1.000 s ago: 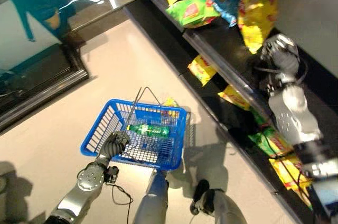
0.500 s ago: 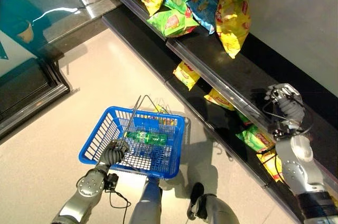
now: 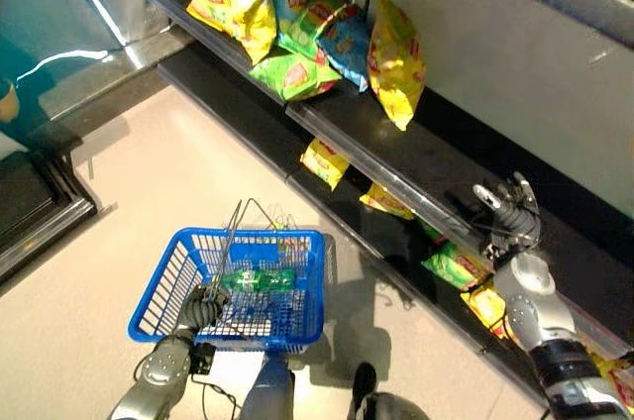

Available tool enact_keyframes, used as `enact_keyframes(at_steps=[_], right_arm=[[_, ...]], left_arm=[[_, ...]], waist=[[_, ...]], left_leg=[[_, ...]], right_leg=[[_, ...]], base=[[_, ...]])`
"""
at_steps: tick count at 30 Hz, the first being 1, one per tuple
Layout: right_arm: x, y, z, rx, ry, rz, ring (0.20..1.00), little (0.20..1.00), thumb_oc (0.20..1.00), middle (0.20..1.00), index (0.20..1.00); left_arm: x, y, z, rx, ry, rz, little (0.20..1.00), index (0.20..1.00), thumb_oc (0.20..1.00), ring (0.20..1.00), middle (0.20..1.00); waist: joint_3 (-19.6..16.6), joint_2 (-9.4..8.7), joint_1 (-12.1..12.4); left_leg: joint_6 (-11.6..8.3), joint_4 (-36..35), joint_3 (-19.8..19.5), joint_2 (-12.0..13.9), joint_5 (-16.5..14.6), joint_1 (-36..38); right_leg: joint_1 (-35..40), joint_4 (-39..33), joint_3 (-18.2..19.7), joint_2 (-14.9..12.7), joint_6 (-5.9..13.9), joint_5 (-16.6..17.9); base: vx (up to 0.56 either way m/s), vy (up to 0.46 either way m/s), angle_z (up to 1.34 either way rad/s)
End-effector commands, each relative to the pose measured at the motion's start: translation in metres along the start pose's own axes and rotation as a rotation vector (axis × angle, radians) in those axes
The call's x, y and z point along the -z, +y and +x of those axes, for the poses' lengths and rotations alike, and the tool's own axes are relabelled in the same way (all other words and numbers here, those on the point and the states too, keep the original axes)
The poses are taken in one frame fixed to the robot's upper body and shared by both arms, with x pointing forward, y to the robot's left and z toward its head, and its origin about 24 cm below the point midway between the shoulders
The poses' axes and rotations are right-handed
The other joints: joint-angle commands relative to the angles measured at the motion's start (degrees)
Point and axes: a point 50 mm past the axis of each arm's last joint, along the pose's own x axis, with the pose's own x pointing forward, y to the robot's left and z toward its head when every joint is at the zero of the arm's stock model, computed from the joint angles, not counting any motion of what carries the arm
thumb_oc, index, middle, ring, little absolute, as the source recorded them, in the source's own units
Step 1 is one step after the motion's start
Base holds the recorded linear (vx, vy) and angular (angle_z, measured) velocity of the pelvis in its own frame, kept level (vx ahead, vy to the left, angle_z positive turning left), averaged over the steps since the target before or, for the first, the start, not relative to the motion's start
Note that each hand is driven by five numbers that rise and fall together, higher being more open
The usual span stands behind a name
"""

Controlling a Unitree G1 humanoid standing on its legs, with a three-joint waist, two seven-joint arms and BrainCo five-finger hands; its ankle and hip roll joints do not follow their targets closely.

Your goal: Pick up the snacks into the basket

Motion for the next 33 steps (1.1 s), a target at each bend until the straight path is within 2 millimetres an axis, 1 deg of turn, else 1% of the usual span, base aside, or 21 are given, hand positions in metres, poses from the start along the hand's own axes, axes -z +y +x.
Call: enact_keyframes(at_steps=[1,2,3,5,6,7,8,9,10,11,12,13,14,15,16,17,19,22,25,29,33], right_arm=[[-0.006,-0.007,0.005,-0.014,-0.020,0.000,1.000,1.000,1.000,1.000,1.000],[-0.006,-0.007,0.005,-0.015,-0.020,0.000,1.000,1.000,1.000,1.000,1.000],[-0.006,-0.015,0.006,0.001,-0.020,-0.005,1.000,1.000,1.000,1.000,1.000],[-0.008,-0.019,0.007,0.021,-0.021,0.006,1.000,1.000,1.000,1.000,1.000],[-0.008,-0.022,0.006,0.026,-0.021,-0.008,1.000,1.000,1.000,1.000,1.000],[-0.008,-0.026,0.004,0.035,-0.021,-0.025,1.000,1.000,1.000,1.000,1.000],[-0.008,-0.027,0.004,0.036,-0.020,-0.026,1.000,1.000,1.000,1.000,1.000],[-0.009,-0.037,0.002,0.079,-0.032,-0.050,1.000,1.000,1.000,1.000,1.000],[-0.011,-0.041,0.001,0.096,-0.042,-0.067,1.000,1.000,1.000,1.000,1.000],[-0.010,-0.046,-0.003,0.116,-0.049,-0.070,1.000,1.000,1.000,1.000,1.000],[-0.008,-0.050,-0.005,0.133,-0.047,-0.070,1.000,1.000,1.000,1.000,1.000],[-0.011,-0.049,-0.005,0.125,-0.056,-0.087,1.000,1.000,1.000,1.000,1.000],[-0.012,-0.050,-0.005,0.128,-0.062,-0.089,1.000,1.000,1.000,1.000,1.000],[-0.011,-0.056,-0.006,0.153,-0.060,-0.110,1.000,1.000,1.000,1.000,1.000],[-0.016,-0.057,-0.003,0.166,-0.075,-0.123,1.000,1.000,1.000,1.000,1.000],[-0.020,-0.061,0.000,0.197,-0.088,-0.123,1.000,1.000,1.000,1.000,1.000],[-0.028,-0.066,0.008,0.242,-0.107,-0.089,1.000,1.000,1.000,1.000,1.000],[-0.043,-0.055,0.020,0.238,-0.151,-0.111,1.000,1.000,1.000,1.000,1.000],[-0.068,-0.057,0.035,0.253,-0.198,-0.200,1.000,1.000,1.000,1.000,1.000],[-0.117,-0.061,0.053,0.306,-0.310,-0.272,1.000,1.000,1.000,1.000,1.000],[-0.151,-0.056,0.064,0.341,-0.375,-0.274,1.000,1.000,1.000,1.000,1.000]], left_arm=[[-0.047,0.012,-0.002,0.002,-0.247,0.013,0.200,0.200,0.200,0.200,0.200],[-0.047,0.012,-0.002,0.002,-0.247,0.013,0.200,0.200,0.200,0.200,0.200],[-0.049,0.013,-0.001,0.015,-0.254,0.042,0.200,0.200,0.200,0.200,0.200],[-0.055,0.014,0.002,0.005,-0.274,0.020,0.200,0.200,0.200,0.200,0.200],[-0.056,0.014,0.004,-0.001,-0.273,0.000,0.200,0.200,0.200,0.200,0.200],[-0.059,0.014,0.006,-0.002,-0.281,-0.007,0.200,0.200,0.200,0.200,0.200],[-0.058,0.014,0.006,-0.001,-0.281,-0.007,0.200,0.200,0.200,0.200,0.200],[-0.061,0.012,0.007,-0.002,-0.292,-0.023,0.200,0.200,0.200,0.200,0.200],[-0.062,0.010,0.007,0.001,-0.295,-0.033,0.200,0.200,0.200,0.200,0.200],[-0.065,0.008,0.009,0.005,-0.304,-0.039,0.200,0.200,0.200,0.200,0.200],[-0.070,0.003,0.010,0.014,-0.324,-0.056,0.200,0.200,0.200,0.200,0.200],[-0.069,0.002,0.010,0.012,-0.319,-0.063,0.200,0.200,0.200,0.200,0.200],[-0.070,0.001,0.009,0.016,-0.329,-0.059,0.200,0.200,0.200,0.200,0.200],[-0.070,0.000,0.008,0.012,-0.332,-0.084,0.200,0.200,0.200,0.200,0.200],[-0.071,-0.006,0.008,0.027,-0.335,-0.110,0.200,0.200,0.200,0.200,0.200],[-0.074,-0.014,0.010,0.047,-0.339,-0.138,0.200,0.200,0.200,0.200,0.200],[-0.084,-0.018,0.010,0.071,-0.378,-0.121,0.200,0.200,0.200,0.200,0.200],[-0.091,-0.017,0.008,0.063,-0.403,-0.132,0.200,0.200,0.200,0.200,0.200],[-0.103,-0.013,0.005,0.060,-0.457,-0.126,0.200,0.200,0.200,0.200,0.200],[-0.119,-0.004,0.003,0.039,-0.528,-0.124,0.200,0.200,0.200,0.200,0.200],[-0.127,0.006,-0.002,0.010,-0.568,-0.147,0.200,0.200,0.200,0.200,0.200]], waist=[[-3.5,2.12,-1.3],[-3.4,1.98,-1.1],[-3.4,3.46,-2.4],[-3.5,3.53,-3.5],[-3.3,3.95,-4.8],[-3.4,3.78,-5.5],[-3.3,4.16,-5.6],[-3.7,4.35,-6.6],[-3.8,4.19,-6.5],[-4.0,3.72,-6.3],[-4.0,3.78,-6.8],[-4.3,3.79,-7.0],[-4.7,4.59,-7.4],[-4.8,5.05,-7.4],[-4.3,4.94,-7.2],[-3.6,5.34,-7.5],[-3.0,6.17,-7.4],[-2.8,7.13,-6.9],[-0.6,7.48,-6.4],[3.2,7.04,-6.6],[5.0,7.03,-6.0]], left_leg=[[3.85,1.6,-3.8,-3.0,-9.6,8.5],[3.85,1.5,-3.7,-3.1,-9.6,8.7],[4.50,-1.7,-5.0,-3.0,-10.0,12.0],[4.12,-2.8,-5.7,-4.1,-11.1,14.3],[3.76,-2.9,-7.5,-4.4,-12.4,16.0],[3.37,-3.0,-8.8,-4.9,-13.0,16.6],[3.37,-3.0,-9.0,-4.6,-13.2,16.9],[2.93,-2.2,-12.6,-5.0,-14.8,18.0],[2.65,-1.6,-13.7,-5.2,-15.3,18.3],[2.00,-0.1,-14.9,-5.4,-15.7,18.2],[1.69,1.1,-15.3,-5.2,-16.7,18.3],[1.06,2.0,-15.1,-5.2,-16.5,17.8],[0.22,3.8,-15.0,-4.0,-16.5,17.7],[-1.07,5.6,-14.3,-2.7,-15.0,16.8],[-1.94,6.7,-13.8,-2.4,-13.5,15.6],[-2.52,8.0,-12.4,-1.7,-11.9,13.6],[-3.05,7.3,-9.9,-1.2,-9.6,10.6],[-3.10,3.8,-7.6,0.2,-9.7,10.4],[-3.33,3.9,-7.1,1.3,-10.7,9.6],[-3.45,11.2,-5.8,0.9,-13.6,4.2],[-3.58,15.4,-5.0,1.1,-15.5,0.9]], right_leg=[[-6.1,13.7,5.0,-1.8,4.87,19.6],[-6.3,14.2,5.3,-2.0,4.87,19.4],[-11.2,15.2,6.5,0.2,3.92,16.3],[-13.9,5.8,6.2,-0.4,3.72,15.2],[-13.3,-3.6,6.8,-0.3,4.12,15.3],[-14.3,-8.4,9.1,-0.5,4.58,15.7],[-13.5,-9.3,8.6,-0.2,4.58,16.0],[-14.7,-13.6,13.5,0.0,6.20,17.7],[-14.6,-12.7,13.2,0.3,6.54,17.9],[-13.7,-12.0,12.6,-0.2,5.98,17.2],[-13.5,-10.3,12.8,0.0,5.70,17.3],[-14.2,-9.2,11.3,-0.4,5.62,17.4],[-14.4,-7.4,11.2,0.6,5.15,16.1],[-14.2,-5.3,9.7,0.9,4.50,14.5],[-13.8,-5.5,8.3,0.4,4.24,14.4],[-13.2,-5.8,6.6,0.1,4.01,14.3],[-13.3,-6.3,4.9,0.2,3.87,13.6],[-16.2,-4.7,3.9,1.1,3.47,12.5],[-19.8,0.3,3.6,1.4,2.92,10.4],[-23.6,6.1,5.1,0.8,1.78,7.8],[-27.2,10.1,6.1,0.5,1.05,6.3]], base=[[0.12,0.209,0.11],[0.25,0.263,0.23],[0.30,0.170,0.29],[0.42,0.068,0.32],[0.42,-0.103,0.16],[0.32,-0.090,0.34],[0.41,-0.162,0.61],[0.36,-0.178,0.83],[0.42,-0.291,0.98],[0.24,-0.320,1.03],[0.20,-0.314,1.40],[0.25,-0.334,1.28],[0.28,-0.342,1.48],[0.24,-0.342,1.20],[0.14,-0.325,1.19],[0.03,-0.242,1.02],[0.00,-0.202,0.63],[0.04,-0.124,0.06],[0.02,-0.121,0.11],[-0.03,-0.085,0.09],[0.01,-0.054,-0.04]])
